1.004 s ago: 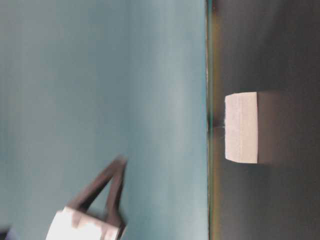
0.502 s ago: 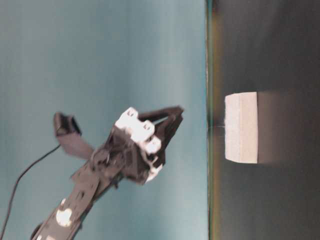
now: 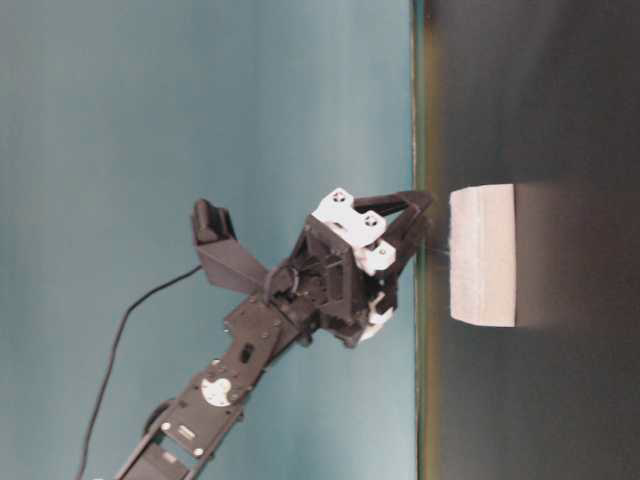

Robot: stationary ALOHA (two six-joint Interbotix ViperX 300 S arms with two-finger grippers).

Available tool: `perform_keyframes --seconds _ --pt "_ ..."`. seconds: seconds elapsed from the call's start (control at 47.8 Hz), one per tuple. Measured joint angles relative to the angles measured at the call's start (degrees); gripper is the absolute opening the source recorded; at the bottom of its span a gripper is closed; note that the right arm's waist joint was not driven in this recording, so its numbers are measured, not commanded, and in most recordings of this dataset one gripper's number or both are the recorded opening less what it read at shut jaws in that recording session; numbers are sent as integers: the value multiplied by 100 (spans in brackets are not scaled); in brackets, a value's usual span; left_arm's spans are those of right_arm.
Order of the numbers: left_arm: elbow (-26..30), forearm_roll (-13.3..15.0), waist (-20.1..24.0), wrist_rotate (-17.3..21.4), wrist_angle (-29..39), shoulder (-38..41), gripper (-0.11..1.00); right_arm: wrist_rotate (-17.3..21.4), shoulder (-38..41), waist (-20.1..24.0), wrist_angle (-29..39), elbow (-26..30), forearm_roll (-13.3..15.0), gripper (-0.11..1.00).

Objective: Push the sponge with the left arm to wipe the table.

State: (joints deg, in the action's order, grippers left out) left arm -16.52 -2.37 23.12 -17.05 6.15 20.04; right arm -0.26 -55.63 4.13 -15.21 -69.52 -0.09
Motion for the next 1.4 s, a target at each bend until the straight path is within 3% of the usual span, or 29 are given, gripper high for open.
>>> perform_keyframes --seconds 0.418,0.879,1.402 --pt "-352 0 97 -352 -448 202 43 -9 0 0 -9 -35 0 1" --pt "-1037 0 -105 -809 -879 -18 43 -9 0 0 -35 -62 0 1" --pt "-1890 0 -861 -967 -1028 -598 43 -18 0 0 -35 -114 0 1"
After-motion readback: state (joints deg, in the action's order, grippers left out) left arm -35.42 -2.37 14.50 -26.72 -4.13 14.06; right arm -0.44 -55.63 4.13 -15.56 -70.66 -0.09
